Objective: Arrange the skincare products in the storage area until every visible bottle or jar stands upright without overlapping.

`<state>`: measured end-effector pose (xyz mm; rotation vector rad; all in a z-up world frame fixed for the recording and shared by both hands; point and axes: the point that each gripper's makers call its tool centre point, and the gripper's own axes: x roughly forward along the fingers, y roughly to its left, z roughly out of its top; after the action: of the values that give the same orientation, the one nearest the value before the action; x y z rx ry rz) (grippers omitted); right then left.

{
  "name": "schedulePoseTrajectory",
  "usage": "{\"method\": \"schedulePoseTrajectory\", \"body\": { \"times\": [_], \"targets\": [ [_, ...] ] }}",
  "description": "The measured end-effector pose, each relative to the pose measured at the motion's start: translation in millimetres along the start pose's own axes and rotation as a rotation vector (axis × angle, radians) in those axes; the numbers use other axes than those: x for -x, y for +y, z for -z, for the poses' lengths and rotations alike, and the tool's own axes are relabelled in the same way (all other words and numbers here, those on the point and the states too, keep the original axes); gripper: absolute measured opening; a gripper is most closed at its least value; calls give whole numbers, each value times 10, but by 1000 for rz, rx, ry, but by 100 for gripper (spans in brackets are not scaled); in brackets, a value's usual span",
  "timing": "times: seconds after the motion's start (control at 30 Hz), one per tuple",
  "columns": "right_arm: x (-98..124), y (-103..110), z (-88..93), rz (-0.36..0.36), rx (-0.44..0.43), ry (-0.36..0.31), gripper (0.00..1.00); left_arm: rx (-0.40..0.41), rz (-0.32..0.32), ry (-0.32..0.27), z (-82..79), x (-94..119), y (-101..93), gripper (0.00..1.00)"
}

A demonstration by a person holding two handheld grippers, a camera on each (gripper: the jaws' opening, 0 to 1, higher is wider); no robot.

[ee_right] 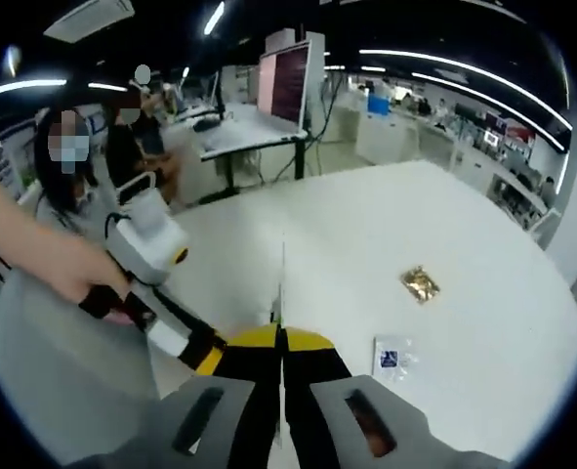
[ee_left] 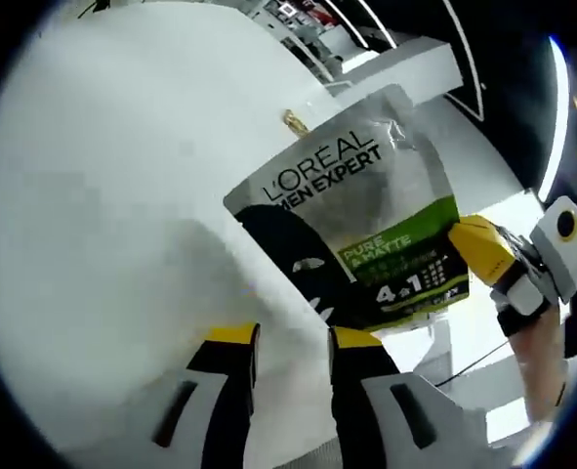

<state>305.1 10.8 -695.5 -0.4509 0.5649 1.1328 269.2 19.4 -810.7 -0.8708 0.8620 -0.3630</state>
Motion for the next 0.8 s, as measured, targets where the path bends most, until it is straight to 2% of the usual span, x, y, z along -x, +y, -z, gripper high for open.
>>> {"method": "schedulePoseTrajectory", "body": {
  "times": [0.07, 0.1, 0.13, 0.17, 0.27, 0.33, 0.37, 0.5, 0.57, 0.63, 0.7, 0.8],
  "targets": [
    [90, 28, -140, 3, -16, -40, 0, 25, 83, -28, -35, -32, -160, 43],
    [136, 24, -181, 6, -21, -54, 0, 37, 121, -62, -90, -45, -239, 49],
    [174, 28, -223, 8, -29, -66, 0, 36, 151, -87, -128, -39, -299, 51],
    [242, 31, -274, 12, -43, -82, 0, 44, 217, -126, -211, -15, -424, 52],
    [373, 10, -376, 31, -65, -116, 0, 57, 357, -223, -398, 74, -714, 46],
    [471, -7, -456, 37, -124, -162, 0, 57, 423, -249, -433, 130, -860, 39],
    [502, -9, -491, 41, -140, -180, 0, 50, 436, -250, -430, 137, -891, 38],
    [707, -55, -551, 64, -168, -217, 0, 39, 462, -252, -445, 128, -934, 48],
    [802, -57, -594, 68, -190, -240, 0, 23, 518, -265, -444, 170, -1084, 49],
    [891, -62, -651, 67, -236, -280, 0, 14, 591, -281, -448, 240, -1259, 46],
    [979, -96, -659, 77, -269, -307, 0, 13, 644, -290, -459, 296, -1363, 39],
    [1081, -117, -622, 89, -310, -331, 0, 2, 714, -296, -443, 381, -1501, 22]
  ]
}}
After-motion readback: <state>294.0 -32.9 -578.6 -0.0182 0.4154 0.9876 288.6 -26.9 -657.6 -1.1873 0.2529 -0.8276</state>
